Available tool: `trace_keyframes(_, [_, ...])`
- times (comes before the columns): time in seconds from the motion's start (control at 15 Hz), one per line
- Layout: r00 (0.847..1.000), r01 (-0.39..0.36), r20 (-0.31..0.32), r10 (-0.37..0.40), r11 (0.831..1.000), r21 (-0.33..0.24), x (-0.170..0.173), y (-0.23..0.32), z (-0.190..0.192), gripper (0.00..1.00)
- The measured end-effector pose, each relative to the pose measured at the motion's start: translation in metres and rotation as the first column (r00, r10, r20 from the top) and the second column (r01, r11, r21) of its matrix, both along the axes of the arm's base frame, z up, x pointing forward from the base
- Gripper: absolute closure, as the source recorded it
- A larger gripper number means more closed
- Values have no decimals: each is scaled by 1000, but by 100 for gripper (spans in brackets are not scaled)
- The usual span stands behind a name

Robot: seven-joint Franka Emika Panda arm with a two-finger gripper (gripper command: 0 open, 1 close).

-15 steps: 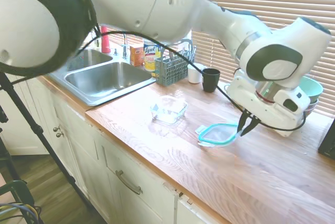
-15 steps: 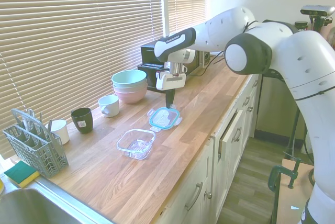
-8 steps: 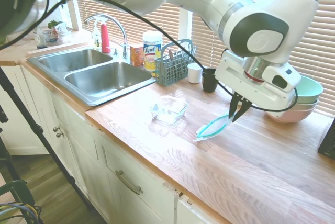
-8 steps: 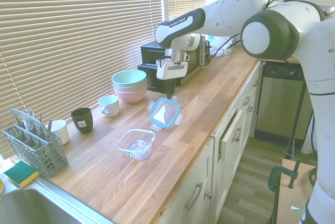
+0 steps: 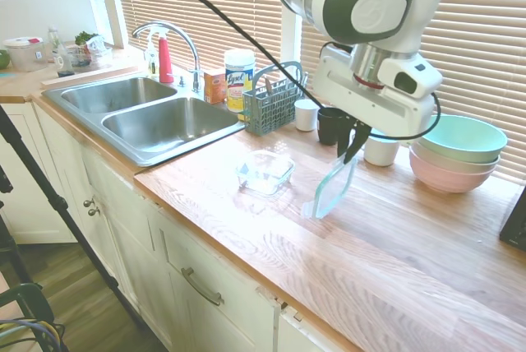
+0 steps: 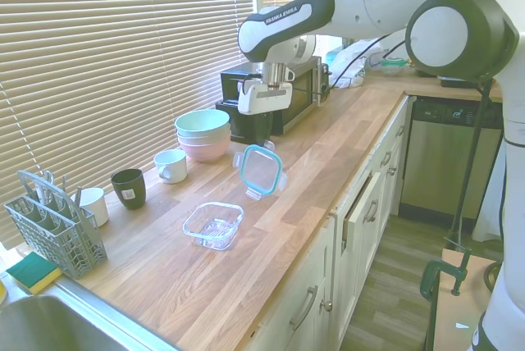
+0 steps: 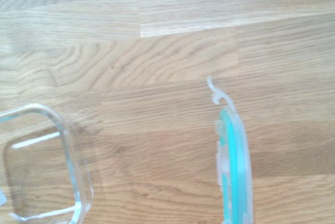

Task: Cover the lid of the food container

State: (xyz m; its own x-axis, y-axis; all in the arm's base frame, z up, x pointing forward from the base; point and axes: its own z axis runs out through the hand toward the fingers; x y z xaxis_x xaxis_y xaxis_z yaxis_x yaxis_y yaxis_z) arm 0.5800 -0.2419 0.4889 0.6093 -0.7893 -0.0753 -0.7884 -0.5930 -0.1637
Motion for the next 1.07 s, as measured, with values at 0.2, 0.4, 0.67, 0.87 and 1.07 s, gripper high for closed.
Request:
trace_keyframes(0.2, [1000, -1, 4, 1, 1000, -18, -6, 25, 22, 100])
trace_keyframes(0.4, [1000, -21, 3, 21, 999, -49, -8, 54, 35, 100])
trace_keyframes(0.67, [997, -72, -14, 71, 992, -101, 2, 96, 38, 100])
trace_keyframes(0.87, [994, -112, -26, 110, 985, -132, 7, 117, 38, 100])
trace_keyframes(1.07, [990, -137, -29, 135, 979, -152, 10, 130, 39, 100])
